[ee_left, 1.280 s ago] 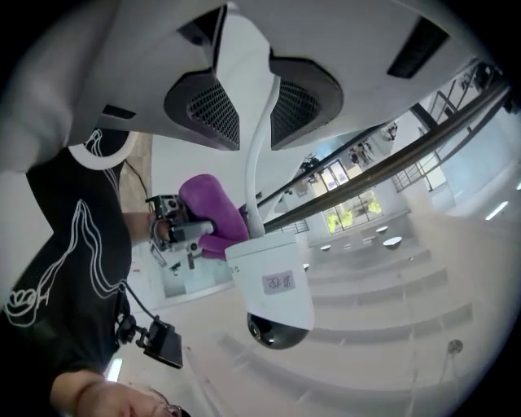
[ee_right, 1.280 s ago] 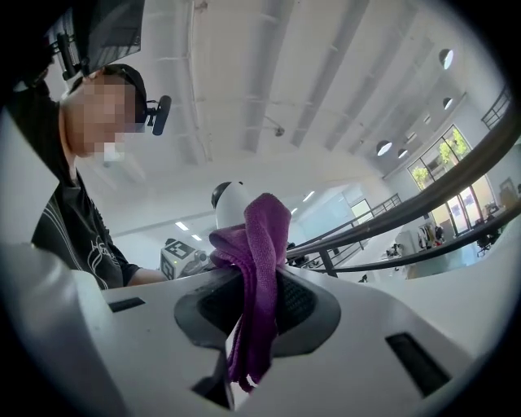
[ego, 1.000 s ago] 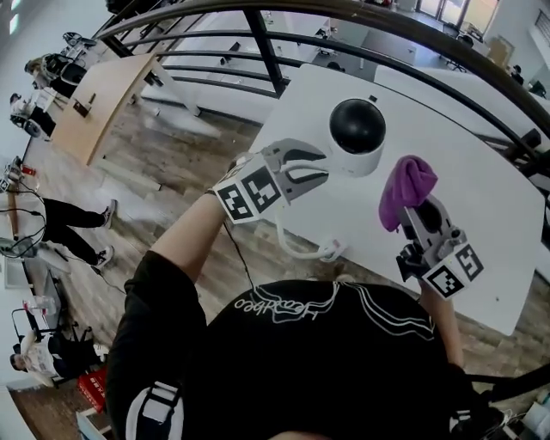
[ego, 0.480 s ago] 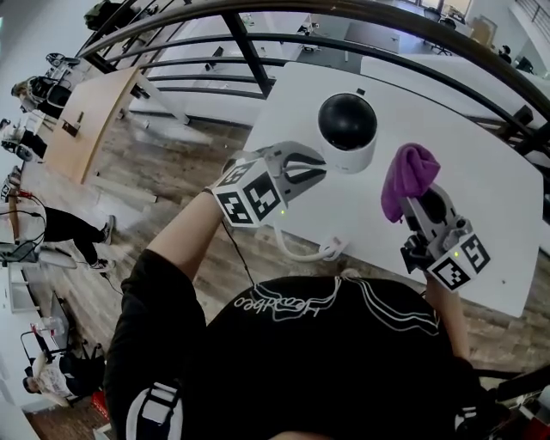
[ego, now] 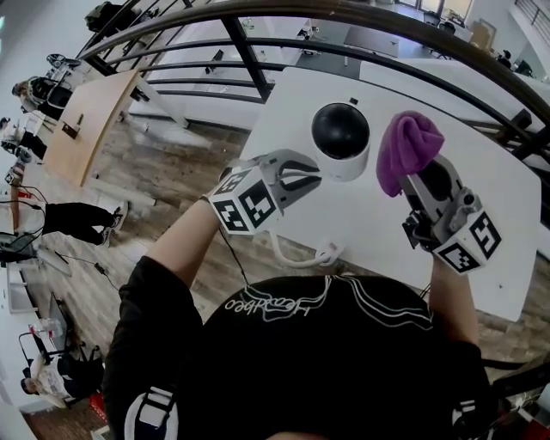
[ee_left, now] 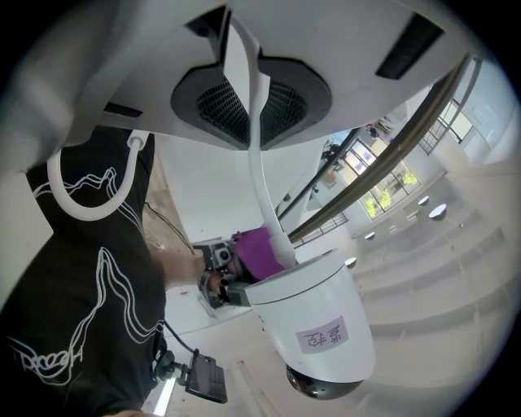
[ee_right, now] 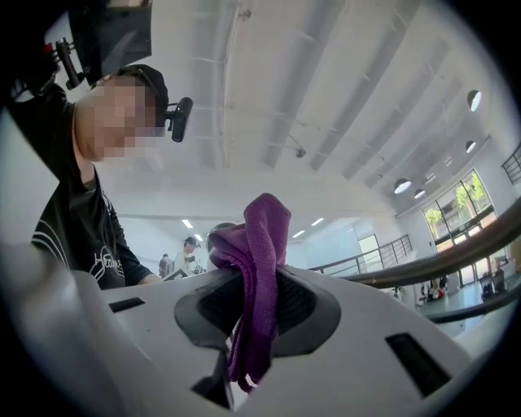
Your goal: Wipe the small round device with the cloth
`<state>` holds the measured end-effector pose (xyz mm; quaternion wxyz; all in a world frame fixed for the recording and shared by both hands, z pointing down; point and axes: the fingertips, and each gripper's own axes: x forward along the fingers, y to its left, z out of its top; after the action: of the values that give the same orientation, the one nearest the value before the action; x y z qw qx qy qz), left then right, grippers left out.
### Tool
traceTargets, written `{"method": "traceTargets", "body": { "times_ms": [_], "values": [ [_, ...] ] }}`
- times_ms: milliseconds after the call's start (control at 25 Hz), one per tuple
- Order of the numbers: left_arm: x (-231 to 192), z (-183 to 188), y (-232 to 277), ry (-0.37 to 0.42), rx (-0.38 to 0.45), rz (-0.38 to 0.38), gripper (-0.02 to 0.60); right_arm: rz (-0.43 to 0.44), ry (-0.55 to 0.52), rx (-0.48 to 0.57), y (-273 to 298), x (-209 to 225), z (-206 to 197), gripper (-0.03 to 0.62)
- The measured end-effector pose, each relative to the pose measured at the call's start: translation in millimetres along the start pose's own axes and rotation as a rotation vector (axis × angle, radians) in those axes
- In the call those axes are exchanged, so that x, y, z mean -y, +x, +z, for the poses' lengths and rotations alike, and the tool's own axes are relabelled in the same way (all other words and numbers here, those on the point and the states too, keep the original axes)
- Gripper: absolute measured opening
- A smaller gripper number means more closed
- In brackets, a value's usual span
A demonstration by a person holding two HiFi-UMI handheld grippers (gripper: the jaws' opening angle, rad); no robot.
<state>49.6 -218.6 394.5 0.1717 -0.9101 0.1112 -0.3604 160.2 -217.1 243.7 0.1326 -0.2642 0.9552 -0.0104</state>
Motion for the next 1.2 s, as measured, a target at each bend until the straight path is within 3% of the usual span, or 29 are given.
{"method": "traceTargets", "body": {
  "times_ms": [520,800,1200],
  "values": [
    [2.3,-2.5,7.8,0.008,-0.028,0.03,0.049,0.234,-0.271,0.024,39.7,-16.3,38.4,0.066],
    [5.2,-3.1,8.8,0.009,-0.049,0.035,0.048,0.337,-0.301,-0.012,41.6,-26.6,32.3,0.066],
    [-4.8,-2.3,8.5,-0.006,-0.067,0.048,0.048,0.348,-0.278,-0.004,40.6,-25.4,29.5,0.067]
  ]
}}
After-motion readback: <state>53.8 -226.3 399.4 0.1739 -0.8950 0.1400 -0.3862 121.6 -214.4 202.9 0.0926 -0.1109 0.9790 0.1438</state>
